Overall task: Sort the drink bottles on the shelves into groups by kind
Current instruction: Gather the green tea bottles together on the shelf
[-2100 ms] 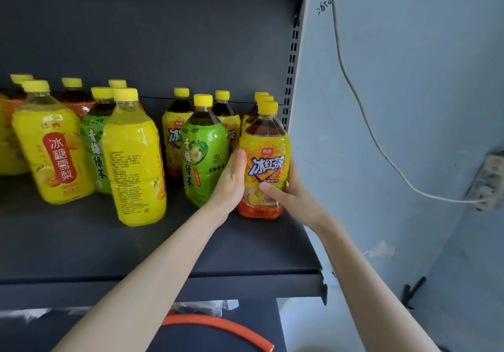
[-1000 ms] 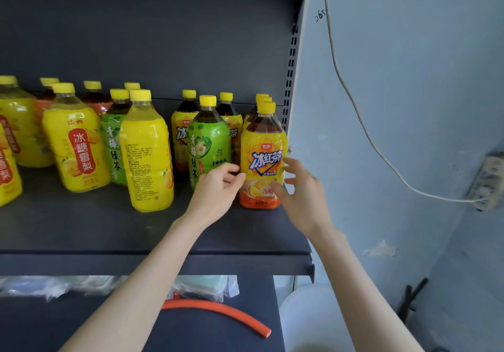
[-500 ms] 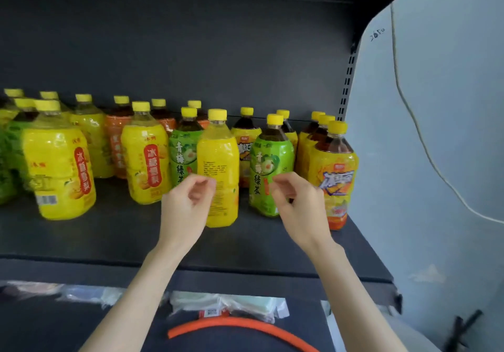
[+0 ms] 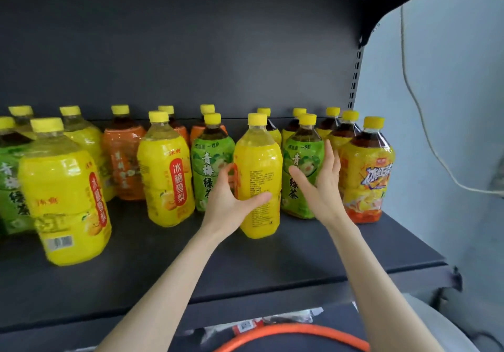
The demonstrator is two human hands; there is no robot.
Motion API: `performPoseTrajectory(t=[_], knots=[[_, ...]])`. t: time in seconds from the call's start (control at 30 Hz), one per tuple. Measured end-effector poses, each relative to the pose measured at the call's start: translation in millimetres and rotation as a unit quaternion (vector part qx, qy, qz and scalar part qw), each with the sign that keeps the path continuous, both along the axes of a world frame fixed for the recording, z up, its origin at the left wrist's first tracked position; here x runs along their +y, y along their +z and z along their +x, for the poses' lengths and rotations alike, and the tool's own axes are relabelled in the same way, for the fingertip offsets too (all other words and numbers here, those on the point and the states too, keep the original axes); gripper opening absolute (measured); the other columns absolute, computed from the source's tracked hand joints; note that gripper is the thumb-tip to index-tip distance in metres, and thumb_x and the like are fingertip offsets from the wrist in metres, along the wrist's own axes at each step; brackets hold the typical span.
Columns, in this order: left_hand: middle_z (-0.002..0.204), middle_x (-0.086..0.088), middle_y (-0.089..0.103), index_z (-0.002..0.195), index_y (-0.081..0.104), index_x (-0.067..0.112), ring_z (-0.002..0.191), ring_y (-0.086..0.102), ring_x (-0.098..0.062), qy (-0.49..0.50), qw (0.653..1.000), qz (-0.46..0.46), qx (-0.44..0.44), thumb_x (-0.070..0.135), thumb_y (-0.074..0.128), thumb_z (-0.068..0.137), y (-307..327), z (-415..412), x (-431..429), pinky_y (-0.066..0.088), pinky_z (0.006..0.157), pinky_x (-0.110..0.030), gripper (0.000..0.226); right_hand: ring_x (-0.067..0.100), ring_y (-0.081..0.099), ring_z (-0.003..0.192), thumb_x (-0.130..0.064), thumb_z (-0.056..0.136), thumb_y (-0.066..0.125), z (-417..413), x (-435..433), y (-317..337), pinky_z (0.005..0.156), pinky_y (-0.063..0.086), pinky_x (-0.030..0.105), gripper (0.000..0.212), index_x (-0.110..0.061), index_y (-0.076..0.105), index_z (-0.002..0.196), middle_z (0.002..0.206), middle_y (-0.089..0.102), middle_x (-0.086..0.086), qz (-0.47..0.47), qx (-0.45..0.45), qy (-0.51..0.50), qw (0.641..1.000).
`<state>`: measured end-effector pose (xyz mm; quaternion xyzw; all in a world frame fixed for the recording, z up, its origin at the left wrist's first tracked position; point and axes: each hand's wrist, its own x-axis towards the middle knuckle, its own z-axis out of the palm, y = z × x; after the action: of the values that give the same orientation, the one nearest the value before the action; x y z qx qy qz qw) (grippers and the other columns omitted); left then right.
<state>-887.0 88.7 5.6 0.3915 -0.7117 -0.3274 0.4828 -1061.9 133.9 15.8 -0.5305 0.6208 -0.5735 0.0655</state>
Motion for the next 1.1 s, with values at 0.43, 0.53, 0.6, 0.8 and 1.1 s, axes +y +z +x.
performPoseTrajectory(t=[0.43,0.53,0.6,0.8,1.1], knots=[[0.132,-0.001,0.043,0.133,0.03,0.021,0.12,0.045,-0.02,0.126,0.991,-0.041,0.021,0.042,0.086,0.058,-7,46,10,0.045,0.096,-0.042,0.096,0.027,0.034,0.131,-0.034,0.085,0.07,31,-7,-9,0.108,0.027,0.038,0.085,-0.012,0.02,0.15,0.142,0.038,0.012,-0.01,0.029,-0.03,0.999],[0.132,-0.002,0.043,0.135,0.03,0.018,0.121,0.043,-0.019,0.157,0.986,-0.041,0.044,0.038,0.085,0.06,-8,66,14,0.042,0.098,-0.038,0.095,0.017,0.032,0.125,-0.033,0.086,0.069,44,-5,-12,0.108,0.025,0.034,0.083,-0.017,0.02,0.151,0.14,0.037,0.008,-0.019,-0.01,0.013,1.0],[0.133,-0.003,0.042,0.136,0.03,0.017,0.123,0.042,-0.021,0.187,0.981,-0.036,0.044,0.039,0.085,0.061,-9,82,12,0.04,0.098,-0.039,0.095,0.017,0.031,0.127,-0.036,0.087,0.067,51,-6,-14,0.11,0.025,0.037,0.083,-0.02,0.018,0.152,0.139,0.037,0.006,-0.017,-0.022,0.03,0.999],[0.136,-0.008,0.039,0.139,0.028,0.017,0.125,0.041,-0.025,0.239,0.97,-0.032,0.043,0.037,0.082,0.066,-10,105,7,0.039,0.098,-0.04,0.092,0.006,0.03,0.123,-0.053,0.079,0.061,68,-7,-15,0.108,0.025,0.031,0.088,-0.032,0.016,0.152,0.134,0.035,-0.008,-0.023,-0.052,0.064,0.996],[0.146,-0.021,0.029,0.145,0.025,0.008,0.135,0.028,-0.033,0.354,0.924,-0.143,-0.004,0.026,0.076,0.076,-7,89,22,0.027,0.108,-0.043,0.088,0.013,0.042,0.134,-0.064,0.073,0.061,71,-3,-20,0.113,0.033,0.049,0.085,-0.056,0.014,0.143,0.145,0.045,-0.012,-0.037,-0.134,0.109,0.984]])
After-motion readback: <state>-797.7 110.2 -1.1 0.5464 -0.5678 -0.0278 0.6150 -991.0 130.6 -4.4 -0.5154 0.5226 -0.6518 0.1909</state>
